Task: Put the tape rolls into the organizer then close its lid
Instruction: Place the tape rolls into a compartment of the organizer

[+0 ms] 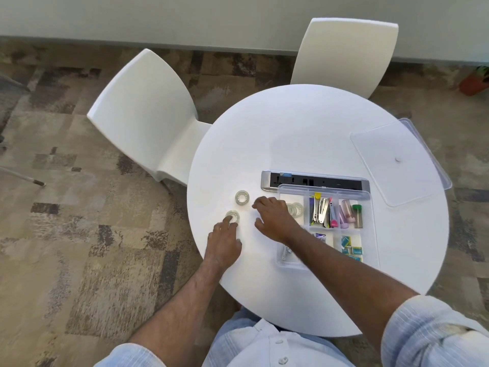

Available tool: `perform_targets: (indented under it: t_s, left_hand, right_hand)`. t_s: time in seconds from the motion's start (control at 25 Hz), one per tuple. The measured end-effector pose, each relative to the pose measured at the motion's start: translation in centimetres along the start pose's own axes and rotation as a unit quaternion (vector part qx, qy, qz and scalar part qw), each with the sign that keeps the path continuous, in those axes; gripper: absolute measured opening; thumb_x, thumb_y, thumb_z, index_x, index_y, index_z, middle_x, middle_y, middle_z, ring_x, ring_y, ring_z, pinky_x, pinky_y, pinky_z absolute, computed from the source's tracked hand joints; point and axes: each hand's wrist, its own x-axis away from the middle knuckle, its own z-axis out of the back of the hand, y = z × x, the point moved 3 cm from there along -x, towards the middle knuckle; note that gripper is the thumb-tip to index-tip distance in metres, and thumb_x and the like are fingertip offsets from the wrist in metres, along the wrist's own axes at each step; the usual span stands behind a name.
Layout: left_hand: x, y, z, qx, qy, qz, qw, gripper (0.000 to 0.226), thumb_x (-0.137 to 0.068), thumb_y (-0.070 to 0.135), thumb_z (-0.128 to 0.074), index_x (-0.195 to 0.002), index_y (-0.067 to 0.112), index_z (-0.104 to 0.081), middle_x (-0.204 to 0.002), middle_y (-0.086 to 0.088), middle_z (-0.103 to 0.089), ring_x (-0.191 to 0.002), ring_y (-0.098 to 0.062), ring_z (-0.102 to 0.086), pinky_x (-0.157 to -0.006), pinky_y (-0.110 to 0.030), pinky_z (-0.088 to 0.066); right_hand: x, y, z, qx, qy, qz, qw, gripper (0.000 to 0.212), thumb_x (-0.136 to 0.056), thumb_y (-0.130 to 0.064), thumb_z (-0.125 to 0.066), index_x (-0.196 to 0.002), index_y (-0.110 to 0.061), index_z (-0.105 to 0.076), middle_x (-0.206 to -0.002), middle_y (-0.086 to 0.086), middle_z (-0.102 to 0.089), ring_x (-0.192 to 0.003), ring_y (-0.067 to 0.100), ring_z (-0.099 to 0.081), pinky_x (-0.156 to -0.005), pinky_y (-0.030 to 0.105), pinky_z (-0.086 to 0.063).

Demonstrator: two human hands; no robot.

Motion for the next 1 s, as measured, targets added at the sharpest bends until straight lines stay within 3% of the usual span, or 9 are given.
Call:
perform_targets:
  t_s: [0.16, 0.32, 0.48, 0.68, 0.8, 1.0]
  left_hand:
    - [-0.4, -0.6, 0.0, 0.027, -0.015, -0.003, 1.000, 0.054, -0.101, 0.026, -0.051, -0.153, 0.015, -0.043, -0.172, 0.001, -0.023, -0.148, -0.029, -0.036, -0.115, -0.047, -0.040]
    - [-0.7, -1.0, -0.2, 0.015, -0.044, -0.012, 0.999, 0.048, -0.103, 0.027, -0.047, -0.149, 0.013, -0.051, -0.173, 0.003, -0.024, -0.150, -0.028, -0.034, -0.117, -0.048, -0.038]
    - [-0.8, -1.3, -0.5, -0.012, -0.045, -0.015, 0.999, 0.042, -0.102, 0.024, -0.047, -0.139, 0.009, -0.061, -0.168, -0.002, -0.032, -0.140, -0.032, -0.041, -0.110, -0.049, -0.044]
    - [0.0, -1.9, -1.2, -0.040, -0.056, -0.021, 0.997, 0.037, -0.101, 0.020, -0.049, -0.131, 0.008, -0.065, -0.160, -0.005, -0.039, -0.129, -0.034, -0.046, -0.102, -0.049, -0.047]
    - [0.4, -2.1, -1.5, -0.045, -0.052, -0.027, 0.997, 0.036, -0.101, 0.018, -0.049, -0.130, 0.007, -0.066, -0.160, -0.006, -0.041, -0.127, -0.034, -0.047, -0.100, -0.048, -0.047]
    - [1.1, -1.8, -1.6, -0.039, -0.040, -0.028, 0.998, 0.035, -0.099, 0.008, -0.049, -0.129, 0.006, -0.066, -0.160, -0.008, -0.041, -0.126, -0.033, -0.047, -0.099, -0.047, -0.049]
  right_hand:
    - [-2.5, -2.1, -0.6, 0.049, -0.041, 0.019, 0.998, 0.045, -0.091, -0.027, -0.051, -0.133, -0.012, -0.052, -0.144, 0.005, -0.048, -0.126, 0.030, -0.048, -0.105, 0.045, -0.034]
    - [-4.0, -2.6, -1.8, 0.084, -0.111, 0.012, 0.990, 0.056, -0.094, -0.035, -0.052, -0.144, -0.011, -0.044, -0.164, 0.006, -0.025, -0.140, 0.031, -0.037, -0.111, 0.047, -0.028]
    - [-5.2, -2.9, -3.0, 0.118, -0.162, -0.005, 0.980, 0.058, -0.096, -0.041, -0.051, -0.145, -0.012, -0.042, -0.169, 0.008, -0.012, -0.145, 0.031, -0.029, -0.112, 0.052, -0.025]
    - [-5.8, -3.1, -3.2, 0.108, -0.162, -0.017, 0.981, 0.051, -0.095, -0.037, -0.048, -0.139, -0.011, -0.047, -0.163, 0.007, -0.029, -0.139, 0.030, -0.038, -0.109, 0.052, -0.026]
    - [-5.4, -3.3, -3.4, 0.123, -0.140, 0.000, 0.983, 0.041, -0.092, -0.033, -0.050, -0.127, -0.013, -0.055, -0.146, 0.009, -0.047, -0.127, 0.031, -0.048, -0.104, 0.049, -0.030]
    - [-3.7, -3.3, -4.4, 0.137, -0.151, 0.001, 0.979, 0.038, -0.089, -0.034, -0.051, -0.118, -0.012, -0.062, -0.142, 0.009, -0.048, -0.122, 0.032, -0.048, -0.099, 0.050, -0.033]
